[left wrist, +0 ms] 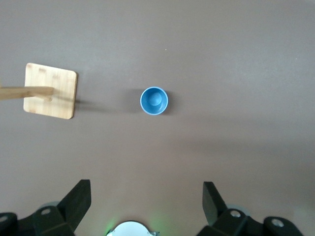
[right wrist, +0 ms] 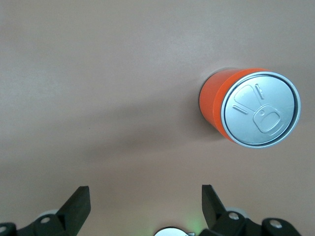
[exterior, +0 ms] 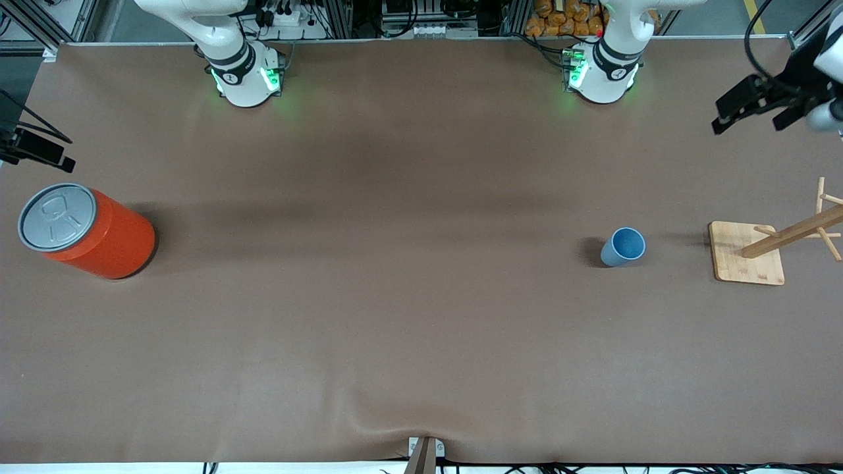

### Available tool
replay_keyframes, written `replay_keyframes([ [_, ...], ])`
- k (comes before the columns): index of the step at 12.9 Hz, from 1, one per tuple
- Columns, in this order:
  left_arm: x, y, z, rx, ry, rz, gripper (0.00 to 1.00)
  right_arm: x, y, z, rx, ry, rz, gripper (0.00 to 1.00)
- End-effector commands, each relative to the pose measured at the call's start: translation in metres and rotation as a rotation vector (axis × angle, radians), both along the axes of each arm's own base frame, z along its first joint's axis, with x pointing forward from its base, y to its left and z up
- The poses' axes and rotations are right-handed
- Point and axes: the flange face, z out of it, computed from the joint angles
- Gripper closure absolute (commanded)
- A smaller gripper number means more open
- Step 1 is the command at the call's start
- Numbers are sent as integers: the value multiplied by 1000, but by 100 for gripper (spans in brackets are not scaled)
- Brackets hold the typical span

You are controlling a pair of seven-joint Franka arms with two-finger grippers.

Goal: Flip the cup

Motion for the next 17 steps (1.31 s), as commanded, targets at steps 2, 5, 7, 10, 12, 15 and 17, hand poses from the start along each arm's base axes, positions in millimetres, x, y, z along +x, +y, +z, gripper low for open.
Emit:
replay_keyframes([
  [2, 21, 7, -7, 26, -16, -17, 0, 0, -2, 3, 6, 3, -7, 0],
  [5, 20, 8, -6, 27, -20, -20, 0, 0, -2, 3, 6, 3, -7, 0],
  [7, 20, 8, -6, 30, -20, -18, 0, 0, -2, 3, 6, 3, -7, 0],
  [10, 20, 10, -6, 30, -20, -26, 0, 0, -2, 3, 6, 3, -7, 0],
  [12, 21, 13, -7, 28, -18, -66, 0, 0, -2, 3, 6, 3, -7, 0],
  [15, 21, 12, -9, 27, -13, -71, 0, 0, -2, 3, 6, 3, -7, 0],
  [17, 22, 13, -10, 27, -11, -71, 0, 1, -2, 3, 6, 1, -8, 0],
])
